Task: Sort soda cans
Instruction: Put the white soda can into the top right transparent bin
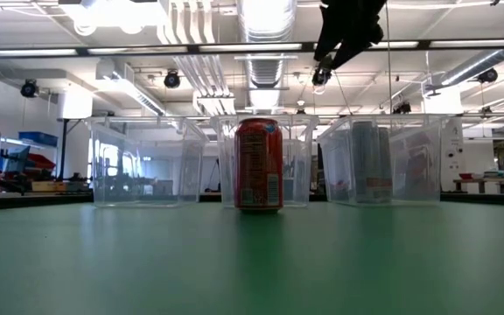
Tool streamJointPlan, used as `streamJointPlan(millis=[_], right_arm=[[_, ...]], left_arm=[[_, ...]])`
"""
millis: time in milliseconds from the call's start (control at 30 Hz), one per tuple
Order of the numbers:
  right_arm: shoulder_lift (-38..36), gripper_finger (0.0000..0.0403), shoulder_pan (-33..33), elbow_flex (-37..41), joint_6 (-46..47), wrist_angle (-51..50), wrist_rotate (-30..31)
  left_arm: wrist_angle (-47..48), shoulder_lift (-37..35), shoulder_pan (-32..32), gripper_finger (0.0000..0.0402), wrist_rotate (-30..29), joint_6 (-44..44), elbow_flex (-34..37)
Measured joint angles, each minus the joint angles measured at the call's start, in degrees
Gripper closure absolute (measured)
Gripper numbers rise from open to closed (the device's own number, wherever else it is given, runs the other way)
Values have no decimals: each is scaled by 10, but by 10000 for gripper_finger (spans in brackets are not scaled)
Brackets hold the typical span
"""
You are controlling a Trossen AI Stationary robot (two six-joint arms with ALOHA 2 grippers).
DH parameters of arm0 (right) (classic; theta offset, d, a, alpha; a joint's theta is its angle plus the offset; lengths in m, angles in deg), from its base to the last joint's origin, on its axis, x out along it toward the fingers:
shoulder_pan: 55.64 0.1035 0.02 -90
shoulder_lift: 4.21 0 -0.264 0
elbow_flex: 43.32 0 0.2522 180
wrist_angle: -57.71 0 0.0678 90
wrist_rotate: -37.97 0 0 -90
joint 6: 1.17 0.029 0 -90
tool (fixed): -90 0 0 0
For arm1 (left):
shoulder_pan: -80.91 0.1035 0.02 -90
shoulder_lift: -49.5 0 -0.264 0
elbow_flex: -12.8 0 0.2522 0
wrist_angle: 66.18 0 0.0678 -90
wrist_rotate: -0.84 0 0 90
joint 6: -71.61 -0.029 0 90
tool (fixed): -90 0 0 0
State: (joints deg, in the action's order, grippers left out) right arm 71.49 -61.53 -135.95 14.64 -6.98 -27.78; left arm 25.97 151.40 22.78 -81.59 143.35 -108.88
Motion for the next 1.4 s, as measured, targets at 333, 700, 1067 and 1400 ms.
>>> streamJointPlan(millis=[333, 700, 1067, 1400], right_arm=[[18, 28, 0, 0, -2, 2, -2], [12, 28, 0, 0, 33, 1, -5], [11, 28, 0, 0, 44, 2, -7], [11, 28, 16, 0, 52, 2, -18]], left_arm=[[92, 102, -1, 64, 24, -60, -91], [118, 94, -18, 52, -11, -17, -82], [44, 44, -26, 52, -9, 29, 32], [-15, 25, -26, 52, -6, 23, 103]])
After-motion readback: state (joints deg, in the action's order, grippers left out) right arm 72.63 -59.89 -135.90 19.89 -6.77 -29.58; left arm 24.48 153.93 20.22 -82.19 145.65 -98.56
